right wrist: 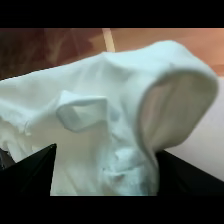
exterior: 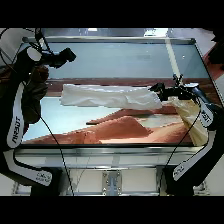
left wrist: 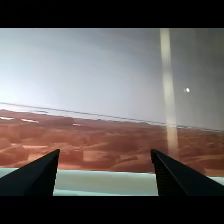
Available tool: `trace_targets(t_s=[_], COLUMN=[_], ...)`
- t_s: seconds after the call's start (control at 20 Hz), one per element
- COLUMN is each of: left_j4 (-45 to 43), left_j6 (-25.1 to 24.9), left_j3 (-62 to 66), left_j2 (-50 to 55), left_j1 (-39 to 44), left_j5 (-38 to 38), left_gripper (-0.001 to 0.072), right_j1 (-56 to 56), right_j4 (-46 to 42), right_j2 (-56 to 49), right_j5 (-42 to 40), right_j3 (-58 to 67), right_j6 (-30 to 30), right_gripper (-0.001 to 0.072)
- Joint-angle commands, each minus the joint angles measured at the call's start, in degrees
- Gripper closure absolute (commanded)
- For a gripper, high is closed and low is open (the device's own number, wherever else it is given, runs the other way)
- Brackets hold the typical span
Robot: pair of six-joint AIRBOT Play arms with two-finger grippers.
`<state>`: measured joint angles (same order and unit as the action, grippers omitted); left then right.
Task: Fold the shirts.
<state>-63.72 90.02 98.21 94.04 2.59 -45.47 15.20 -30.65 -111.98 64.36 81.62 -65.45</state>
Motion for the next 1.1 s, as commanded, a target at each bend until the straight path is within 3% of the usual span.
trace_targets(t_s=[0.0,0.05,0.1,0.15,0.2,0.45,0.6,0.75,0.9,1.05], left_j4=[0.3,0.3,0.3,0.3,0.5,0.9,2.8,5.8,5.9,7.4], left_j6=[-0.5,-0.5,-0.5,-0.5,-1.1,-4.5,-6.7,-8.9,-8.9,-8.9], left_j3=[0.0,0.0,0.0,0.0,0.0,0.0,0.0,0.0,0.0,1.3], left_j2=[0.0,0.0,0.0,0.1,0.3,7.3,14.6,20.0,22.1,22.1], left_j1=[0.0,0.0,0.0,0.0,0.1,6.6,16.1,24.5,29.3,29.9], left_j5=[-0.9,-1.2,-2.1,-3.0,-4.3,-15.2,-12.8,-8.9,-5.3,-4.2], left_gripper=[0.0064,0.0086,0.0309,0.0646,0.0700,0.0701,0.0700,0.0700,0.0700,0.0700], right_j1=[-4.2,-4.9,-5.3,-5.3,-5.2,-5.3,-5.4,-6.6,-7.7,-9.3], right_j4=[3.7,3.7,4.0,4.9,6.0,1.4,-5.5,-18.3,-27.2,-29.2], right_j2=[-0.8,-0.8,-0.8,-0.7,-0.3,6.6,10.9,13.0,13.1,13.1], right_j5=[2.0,3.6,5.2,7.0,8.4,10.7,14.8,21.3,29.1,32.3], right_j3=[1.0,1.7,2.7,3.7,4.8,9.5,14.6,23.7,32.7,36.9], right_j6=[2.5,2.5,2.5,2.4,2.1,-5.9,-13.2,-21.1,-25.1,-27.0], right_gripper=[0.0069,0.0236,0.0543,0.0681,0.0686,0.0687,0.0688,0.0688,0.0688,0.0689])
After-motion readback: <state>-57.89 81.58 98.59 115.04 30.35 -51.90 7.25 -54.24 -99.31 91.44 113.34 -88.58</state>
